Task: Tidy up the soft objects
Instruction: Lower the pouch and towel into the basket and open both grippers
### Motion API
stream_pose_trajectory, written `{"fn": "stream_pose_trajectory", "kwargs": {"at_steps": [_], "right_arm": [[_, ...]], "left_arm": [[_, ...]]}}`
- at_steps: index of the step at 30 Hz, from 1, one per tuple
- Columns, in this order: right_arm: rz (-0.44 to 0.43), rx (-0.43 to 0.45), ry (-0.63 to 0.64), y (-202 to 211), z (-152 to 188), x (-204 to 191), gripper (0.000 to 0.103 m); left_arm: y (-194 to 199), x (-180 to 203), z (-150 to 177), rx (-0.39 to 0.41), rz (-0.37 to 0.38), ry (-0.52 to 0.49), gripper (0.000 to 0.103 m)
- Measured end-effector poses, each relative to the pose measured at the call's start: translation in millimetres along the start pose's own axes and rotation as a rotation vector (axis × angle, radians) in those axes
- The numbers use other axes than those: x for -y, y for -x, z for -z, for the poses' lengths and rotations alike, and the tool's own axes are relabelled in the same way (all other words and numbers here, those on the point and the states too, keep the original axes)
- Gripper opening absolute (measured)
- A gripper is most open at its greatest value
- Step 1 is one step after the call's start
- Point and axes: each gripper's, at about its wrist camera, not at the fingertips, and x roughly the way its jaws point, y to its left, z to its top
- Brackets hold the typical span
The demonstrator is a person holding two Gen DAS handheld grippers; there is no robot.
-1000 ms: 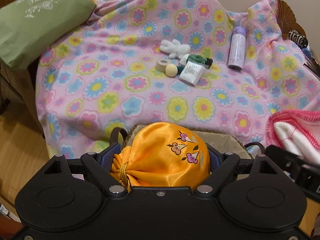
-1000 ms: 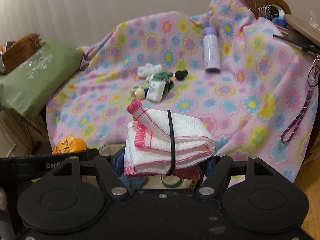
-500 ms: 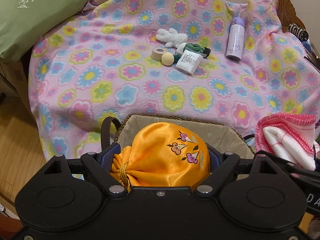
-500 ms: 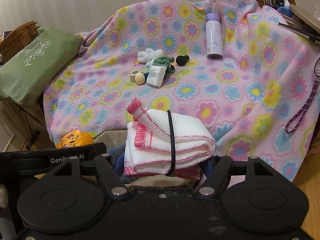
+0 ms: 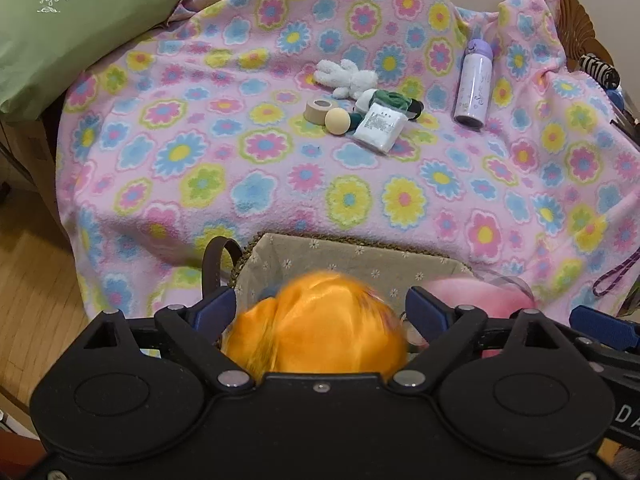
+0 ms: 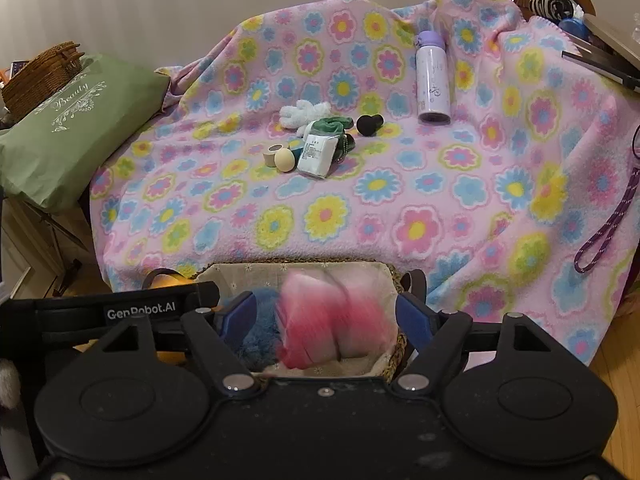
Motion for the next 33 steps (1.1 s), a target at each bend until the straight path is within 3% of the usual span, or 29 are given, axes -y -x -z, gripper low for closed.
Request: {"fn": "stream_pose_trajectory", "kwargs": {"at_steps": [33], "right_arm": [[0.001,0.002,-0.005,1.1,0.1,3.7,0.077]], "left_arm": [[0.7,5.2,3.2,-0.006,-0.045,-0.043,0.089]]}}
